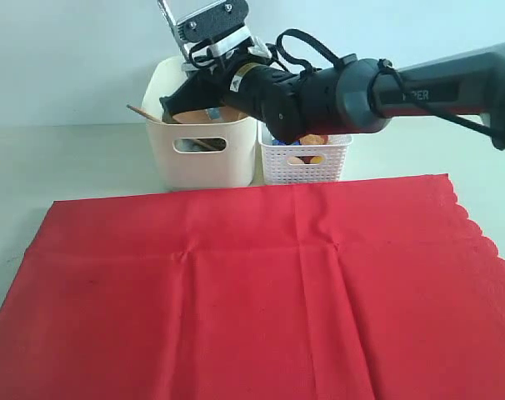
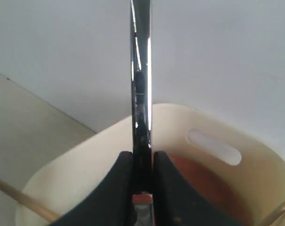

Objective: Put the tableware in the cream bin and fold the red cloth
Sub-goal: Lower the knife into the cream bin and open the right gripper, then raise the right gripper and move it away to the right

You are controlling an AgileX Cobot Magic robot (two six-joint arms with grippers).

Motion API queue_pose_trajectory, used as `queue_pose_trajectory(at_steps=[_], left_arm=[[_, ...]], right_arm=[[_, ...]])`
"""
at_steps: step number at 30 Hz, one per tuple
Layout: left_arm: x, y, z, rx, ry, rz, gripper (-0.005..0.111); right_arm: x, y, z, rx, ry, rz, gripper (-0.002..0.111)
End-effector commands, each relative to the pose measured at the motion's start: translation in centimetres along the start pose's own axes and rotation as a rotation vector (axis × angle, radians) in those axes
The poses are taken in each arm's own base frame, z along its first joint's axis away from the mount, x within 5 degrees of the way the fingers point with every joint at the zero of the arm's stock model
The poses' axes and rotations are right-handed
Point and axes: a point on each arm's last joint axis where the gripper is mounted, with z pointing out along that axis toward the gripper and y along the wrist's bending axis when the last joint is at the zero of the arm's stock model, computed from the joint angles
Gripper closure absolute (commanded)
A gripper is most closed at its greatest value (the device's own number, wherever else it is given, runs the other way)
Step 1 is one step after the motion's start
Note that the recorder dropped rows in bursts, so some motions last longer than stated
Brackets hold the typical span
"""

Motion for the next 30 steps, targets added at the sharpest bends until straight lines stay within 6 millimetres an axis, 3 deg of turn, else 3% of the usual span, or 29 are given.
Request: queue_pose_trajectory(at_steps=[1, 8, 13, 21, 23, 26, 30], left_arm=[[-0.1, 0.0, -0.1, 0.0, -0.016, 0.001, 0.107], [-0.1, 0.0, -0.1, 0.0, -0.016, 0.001, 0.107], [-0.1, 0.0, -0.1, 0.0, -0.016, 0.001, 0.107], [-0.1, 0.0, -0.1, 0.0, -0.016, 0.001, 0.107], [-0.1, 0.0, -0.1, 0.0, -0.016, 0.001, 0.107], [-0.1, 0.0, -0.1, 0.0, -0.016, 0.001, 0.107], [-0.1, 0.0, -0.1, 0.0, -0.016, 0.001, 0.107]], right_arm=[[0.7, -0.1, -0.1, -0.01, 0.072, -0.055, 0.098], [1.3, -0.1, -0.6, -0.035, 0.222, -0.063, 0.069], [-1.7, -0.5, -3.4, -0.061, 0.376, -0.057, 0.067], [-7.7, -1.4, -9.6, -0.071, 0.526, -0.005, 0.078], [-8.7, -1.5, -10.8, -0.068, 0.543, 0.013, 0.084], [-10.7, -1.8, -13.6, -0.073, 0.582, 0.025, 0.104], [-11.9, -2.0, -15.8, -0.07, 0.624, 0.039, 0.108]])
